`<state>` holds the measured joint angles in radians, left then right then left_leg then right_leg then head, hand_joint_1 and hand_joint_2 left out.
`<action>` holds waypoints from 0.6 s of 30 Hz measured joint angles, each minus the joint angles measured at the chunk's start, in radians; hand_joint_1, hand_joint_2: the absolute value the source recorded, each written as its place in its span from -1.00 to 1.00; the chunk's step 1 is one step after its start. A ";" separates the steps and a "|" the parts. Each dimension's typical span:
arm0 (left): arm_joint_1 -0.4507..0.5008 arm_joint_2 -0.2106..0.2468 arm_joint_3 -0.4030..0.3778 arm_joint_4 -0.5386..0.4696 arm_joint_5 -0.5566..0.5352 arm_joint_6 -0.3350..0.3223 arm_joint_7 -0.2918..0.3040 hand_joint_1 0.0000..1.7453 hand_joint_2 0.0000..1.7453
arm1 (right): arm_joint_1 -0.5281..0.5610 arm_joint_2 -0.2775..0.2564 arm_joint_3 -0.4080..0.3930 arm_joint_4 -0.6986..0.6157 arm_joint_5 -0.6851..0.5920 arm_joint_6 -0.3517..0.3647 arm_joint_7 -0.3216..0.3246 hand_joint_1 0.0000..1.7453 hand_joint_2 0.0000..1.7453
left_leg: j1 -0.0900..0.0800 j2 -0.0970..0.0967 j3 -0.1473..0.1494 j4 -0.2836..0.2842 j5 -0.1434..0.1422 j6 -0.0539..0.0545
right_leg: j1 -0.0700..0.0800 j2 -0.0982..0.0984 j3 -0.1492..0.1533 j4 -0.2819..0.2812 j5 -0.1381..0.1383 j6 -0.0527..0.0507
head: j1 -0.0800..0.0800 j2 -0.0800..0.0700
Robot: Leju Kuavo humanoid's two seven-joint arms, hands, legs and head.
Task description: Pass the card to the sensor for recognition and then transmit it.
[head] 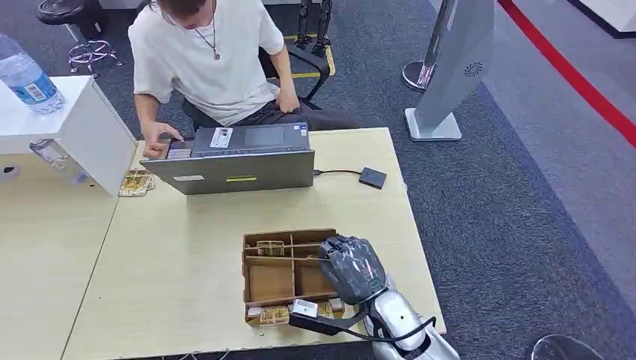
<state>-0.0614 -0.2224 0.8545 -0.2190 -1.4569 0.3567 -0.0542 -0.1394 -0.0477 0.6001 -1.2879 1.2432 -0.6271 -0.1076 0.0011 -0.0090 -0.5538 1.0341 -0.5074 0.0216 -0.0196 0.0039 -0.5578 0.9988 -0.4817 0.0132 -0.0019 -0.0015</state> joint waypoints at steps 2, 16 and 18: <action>0.000 0.000 0.000 0.000 0.000 0.000 0.000 -1.00 -1.00 | 0.000 0.000 0.000 0.000 0.005 -0.002 0.000 0.80 1.00 | 0.000 0.000 0.000 0.000 0.000 0.000 | 0.000 0.000 0.000 0.000 0.000 0.000 | 0.000 0.000; 0.000 0.000 0.000 0.000 0.000 0.001 0.006 -1.00 -1.00 | 0.062 0.014 -0.034 -0.135 0.077 -0.064 -0.105 1.00 1.00 | 0.000 0.000 0.000 0.000 0.000 0.000 | 0.000 0.000 0.000 0.000 0.000 0.000 | 0.000 0.000; 0.001 0.000 0.000 0.000 0.000 0.001 0.009 -1.00 -1.00 | 0.080 0.030 -0.059 -0.176 0.084 -0.064 -0.157 1.00 1.00 | 0.000 0.000 0.000 0.000 0.000 0.000 | 0.000 0.000 0.000 0.000 0.000 0.000 | 0.000 0.000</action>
<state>-0.0608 -0.2224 0.8545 -0.2190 -1.4572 0.3578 -0.0450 -0.0592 -0.0175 0.5413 -1.4634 1.3272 -0.6912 -0.2645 0.0012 -0.0090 -0.5538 1.0341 -0.5074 0.0216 -0.0195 0.0040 -0.5581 0.9988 -0.4817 0.0132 -0.0019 -0.0015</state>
